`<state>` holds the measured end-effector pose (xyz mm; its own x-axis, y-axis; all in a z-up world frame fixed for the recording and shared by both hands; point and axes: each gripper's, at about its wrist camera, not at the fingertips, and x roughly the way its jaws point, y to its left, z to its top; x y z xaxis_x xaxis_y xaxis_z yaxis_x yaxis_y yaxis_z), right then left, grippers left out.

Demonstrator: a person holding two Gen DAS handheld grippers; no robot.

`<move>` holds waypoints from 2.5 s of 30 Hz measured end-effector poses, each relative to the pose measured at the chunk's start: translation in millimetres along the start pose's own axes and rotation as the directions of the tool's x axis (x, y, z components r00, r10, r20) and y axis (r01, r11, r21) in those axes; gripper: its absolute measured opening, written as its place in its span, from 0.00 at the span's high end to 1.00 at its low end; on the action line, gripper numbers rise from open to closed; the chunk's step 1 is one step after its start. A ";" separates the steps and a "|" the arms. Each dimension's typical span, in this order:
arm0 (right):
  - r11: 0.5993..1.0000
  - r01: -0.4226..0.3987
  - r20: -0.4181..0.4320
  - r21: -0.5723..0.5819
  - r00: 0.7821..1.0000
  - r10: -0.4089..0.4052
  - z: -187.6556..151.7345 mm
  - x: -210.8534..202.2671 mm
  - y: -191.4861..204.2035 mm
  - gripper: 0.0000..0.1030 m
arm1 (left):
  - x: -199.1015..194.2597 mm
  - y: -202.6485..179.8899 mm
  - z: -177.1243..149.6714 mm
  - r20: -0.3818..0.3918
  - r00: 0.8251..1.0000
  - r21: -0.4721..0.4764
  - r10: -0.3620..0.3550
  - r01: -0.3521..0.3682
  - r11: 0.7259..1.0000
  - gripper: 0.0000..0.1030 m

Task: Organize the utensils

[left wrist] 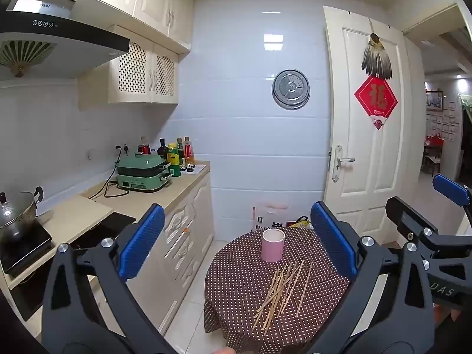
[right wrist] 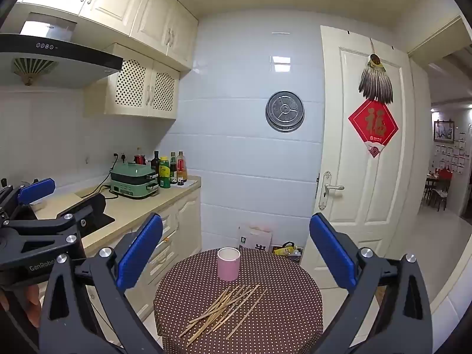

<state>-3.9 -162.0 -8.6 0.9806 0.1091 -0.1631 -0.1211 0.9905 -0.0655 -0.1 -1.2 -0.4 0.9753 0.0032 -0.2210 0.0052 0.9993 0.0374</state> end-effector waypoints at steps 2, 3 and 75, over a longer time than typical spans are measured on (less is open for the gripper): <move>1.000 0.003 0.004 0.006 1.000 -0.003 0.1 -0.1 -1.2 0.07 | 0.6 -1.0 -0.6 -0.005 1.000 0.000 0.000 0.000 1.000 0.05; 1.000 0.002 0.002 0.005 1.000 -0.002 0.1 0.5 -1.7 0.07 | 0.9 -1.6 -1.0 -0.007 1.000 0.001 0.001 -0.001 1.000 0.05; 0.998 -0.006 -0.060 0.057 0.998 0.010 -0.2 46.6 -27.2 0.07 | 43.5 -31.4 13.0 -0.019 1.000 0.044 0.022 -0.021 0.999 0.05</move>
<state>45.1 -183.9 -14.6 0.9683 0.1133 -0.2228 -0.1181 0.9930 -0.0083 45.0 -32.9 1.5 0.9707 0.0261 -0.2390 -0.0058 0.9963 0.0854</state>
